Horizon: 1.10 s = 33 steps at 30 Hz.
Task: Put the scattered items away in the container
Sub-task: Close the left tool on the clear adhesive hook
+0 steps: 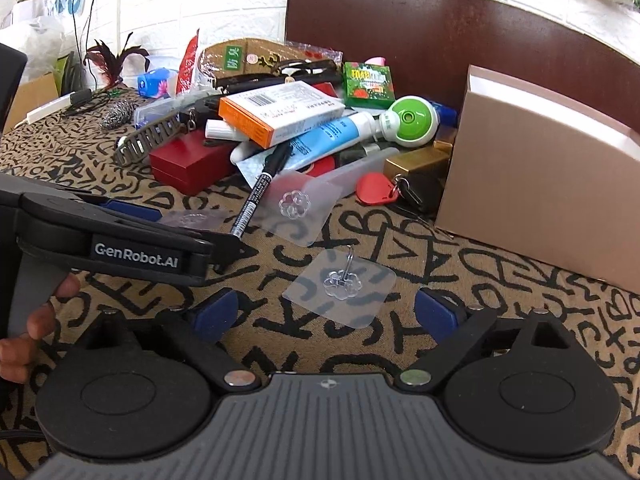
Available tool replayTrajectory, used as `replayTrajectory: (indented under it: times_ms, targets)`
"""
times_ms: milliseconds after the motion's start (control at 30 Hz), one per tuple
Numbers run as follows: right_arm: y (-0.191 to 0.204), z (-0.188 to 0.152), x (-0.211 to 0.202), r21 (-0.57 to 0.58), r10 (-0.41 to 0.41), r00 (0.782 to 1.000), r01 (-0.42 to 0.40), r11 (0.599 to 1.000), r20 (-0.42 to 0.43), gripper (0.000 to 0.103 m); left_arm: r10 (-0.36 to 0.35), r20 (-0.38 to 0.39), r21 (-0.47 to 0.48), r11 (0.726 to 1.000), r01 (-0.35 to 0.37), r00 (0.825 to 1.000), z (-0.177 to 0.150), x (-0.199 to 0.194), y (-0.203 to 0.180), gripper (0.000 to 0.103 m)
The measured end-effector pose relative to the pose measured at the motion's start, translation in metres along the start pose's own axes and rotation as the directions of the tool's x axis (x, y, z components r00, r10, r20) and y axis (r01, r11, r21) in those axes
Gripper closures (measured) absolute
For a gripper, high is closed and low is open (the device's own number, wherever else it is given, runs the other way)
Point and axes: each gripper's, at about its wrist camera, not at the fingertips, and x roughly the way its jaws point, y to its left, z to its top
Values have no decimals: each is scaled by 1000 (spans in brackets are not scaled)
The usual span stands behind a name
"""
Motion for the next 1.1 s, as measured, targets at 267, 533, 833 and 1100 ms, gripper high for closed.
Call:
replayTrajectory:
  times_ms: [267, 533, 833, 1100]
  targets:
    - [-5, 2, 13, 27, 11, 1000, -11, 1000, -23, 10, -20, 11, -14, 1000, 20, 1000, 6, 5, 7, 36]
    - [-8, 5, 21, 56, 42, 999, -41, 998, -22, 20, -14, 24, 23, 1000, 13, 1000, 3, 9, 3, 30]
    - [-6, 6, 19, 43, 63, 998, -63, 997, -8, 37, -25, 24, 38, 999, 25, 999, 5, 8, 4, 51]
    - [-10, 6, 22, 75, 71, 997, -71, 995, -1, 34, -27, 18, 44, 999, 26, 999, 6, 5, 3, 64]
